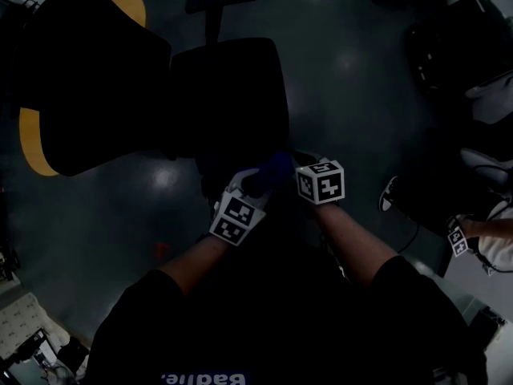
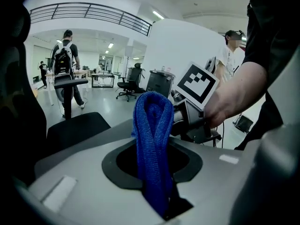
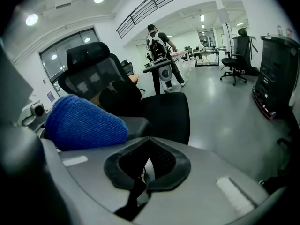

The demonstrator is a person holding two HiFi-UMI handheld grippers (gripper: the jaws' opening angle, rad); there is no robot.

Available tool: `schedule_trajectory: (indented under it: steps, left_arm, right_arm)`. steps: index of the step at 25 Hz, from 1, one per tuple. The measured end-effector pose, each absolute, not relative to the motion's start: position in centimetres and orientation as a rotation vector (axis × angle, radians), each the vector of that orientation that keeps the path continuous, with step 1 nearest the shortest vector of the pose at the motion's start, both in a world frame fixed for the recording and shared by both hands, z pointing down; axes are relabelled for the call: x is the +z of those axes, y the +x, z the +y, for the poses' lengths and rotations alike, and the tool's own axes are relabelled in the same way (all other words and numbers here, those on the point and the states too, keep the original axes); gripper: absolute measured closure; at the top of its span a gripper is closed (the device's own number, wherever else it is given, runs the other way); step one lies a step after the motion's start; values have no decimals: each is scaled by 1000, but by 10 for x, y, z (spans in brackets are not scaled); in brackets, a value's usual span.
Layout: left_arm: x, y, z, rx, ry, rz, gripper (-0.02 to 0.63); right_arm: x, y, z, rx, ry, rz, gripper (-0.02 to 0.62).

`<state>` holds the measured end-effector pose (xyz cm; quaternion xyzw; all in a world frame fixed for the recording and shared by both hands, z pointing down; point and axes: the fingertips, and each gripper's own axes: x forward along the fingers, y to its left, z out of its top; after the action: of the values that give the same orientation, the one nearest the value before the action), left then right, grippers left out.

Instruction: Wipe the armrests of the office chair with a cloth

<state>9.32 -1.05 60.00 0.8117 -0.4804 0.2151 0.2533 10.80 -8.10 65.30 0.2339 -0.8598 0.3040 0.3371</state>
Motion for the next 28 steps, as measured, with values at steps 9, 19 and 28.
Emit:
schedule_trajectory:
  steps: [9, 19, 28]
  left_arm:
    - [594, 113, -24, 461, 2228, -1184, 486]
    - [532, -37, 1, 346, 2081, -1623, 486]
    - [561, -127, -2, 516, 1893, -1804, 486]
  right_arm:
    - [654, 120, -94, 834, 619, -2251, 594]
    - [654, 119, -97, 872, 642, -2262, 594]
    - [654, 117, -97, 849, 658, -2262, 594]
